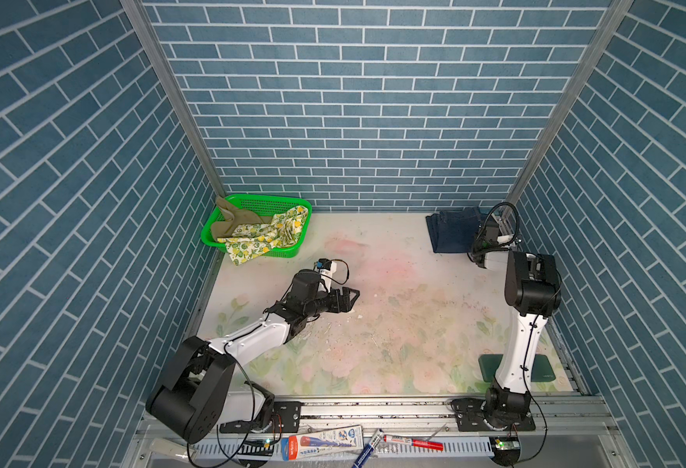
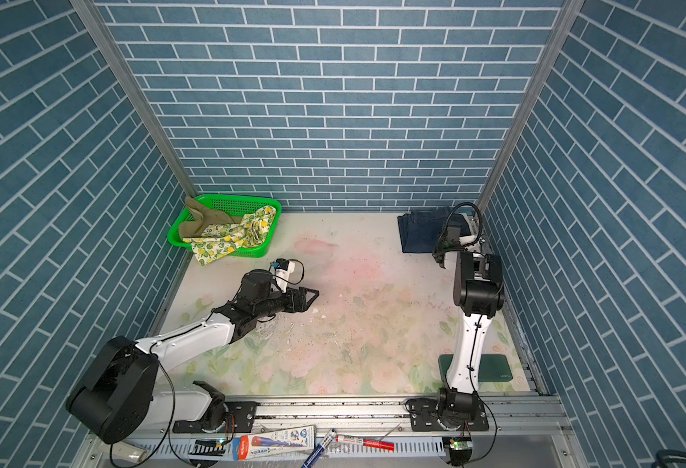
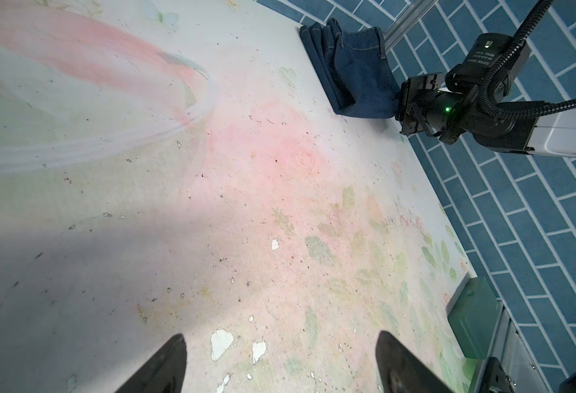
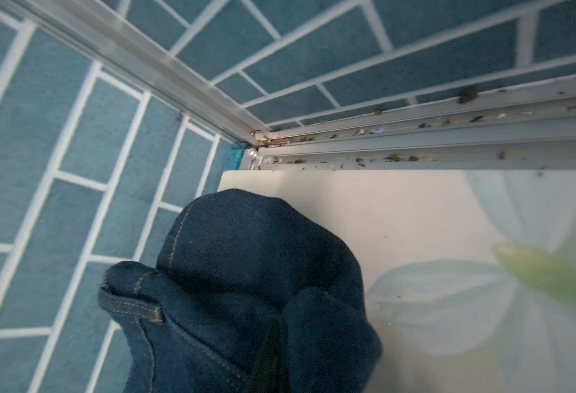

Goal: Fold and stack skirts
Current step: Move the skirt to the top-right of the table.

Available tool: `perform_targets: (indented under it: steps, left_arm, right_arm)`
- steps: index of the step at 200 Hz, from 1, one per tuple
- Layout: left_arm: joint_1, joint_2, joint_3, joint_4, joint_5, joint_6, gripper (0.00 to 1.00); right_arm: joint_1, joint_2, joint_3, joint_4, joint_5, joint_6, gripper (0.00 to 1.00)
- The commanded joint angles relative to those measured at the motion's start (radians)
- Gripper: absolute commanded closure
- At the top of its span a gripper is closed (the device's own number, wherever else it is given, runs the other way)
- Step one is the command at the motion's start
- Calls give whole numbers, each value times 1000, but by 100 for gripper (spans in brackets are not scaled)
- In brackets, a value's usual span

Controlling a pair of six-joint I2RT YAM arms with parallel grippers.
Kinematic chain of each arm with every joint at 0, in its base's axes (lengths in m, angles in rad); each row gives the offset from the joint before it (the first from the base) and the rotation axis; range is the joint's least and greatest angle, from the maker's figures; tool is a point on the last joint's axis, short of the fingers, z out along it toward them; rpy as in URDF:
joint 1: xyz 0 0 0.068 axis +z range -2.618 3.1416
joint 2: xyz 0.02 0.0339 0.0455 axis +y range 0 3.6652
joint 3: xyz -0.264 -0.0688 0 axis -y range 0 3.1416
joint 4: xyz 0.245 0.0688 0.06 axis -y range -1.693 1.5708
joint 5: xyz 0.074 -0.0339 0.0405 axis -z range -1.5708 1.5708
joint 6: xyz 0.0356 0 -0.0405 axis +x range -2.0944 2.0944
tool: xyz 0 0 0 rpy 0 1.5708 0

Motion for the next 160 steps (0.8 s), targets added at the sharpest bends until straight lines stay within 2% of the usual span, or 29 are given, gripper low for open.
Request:
perform_targets:
  steps: [1,53,57,70,78,98,127,160]
  left_arm:
    - [-3,9,-5,25,4,9,12]
    - [-4,-4,-5,8,-19,11,12]
    - [-3,-4,-3,8,-21,12,12]
    - [-3,-5,0,4,-26,9,12]
    - [-3,-11,1,-4,-31,8,12]
    - [-4,-35,-1,-28,-57,13,11]
    - [-3,-48,12,-53,-94,-4,11]
    - [-5,-54,35,-97,-171,-51,9]
  right_arm:
    - [-24,1,53,-77,117,180,100]
    - [-41,-3,94,-168,94,151,100]
    - [-42,-1,98,-174,86,150,92]
    - [-48,3,109,-190,50,143,50]
    - [-54,-4,118,-237,36,157,32]
    - [-73,-37,110,-297,5,149,2]
    - [-112,-127,74,-420,-75,141,1]
    - [-136,-255,-46,-527,-109,105,1]
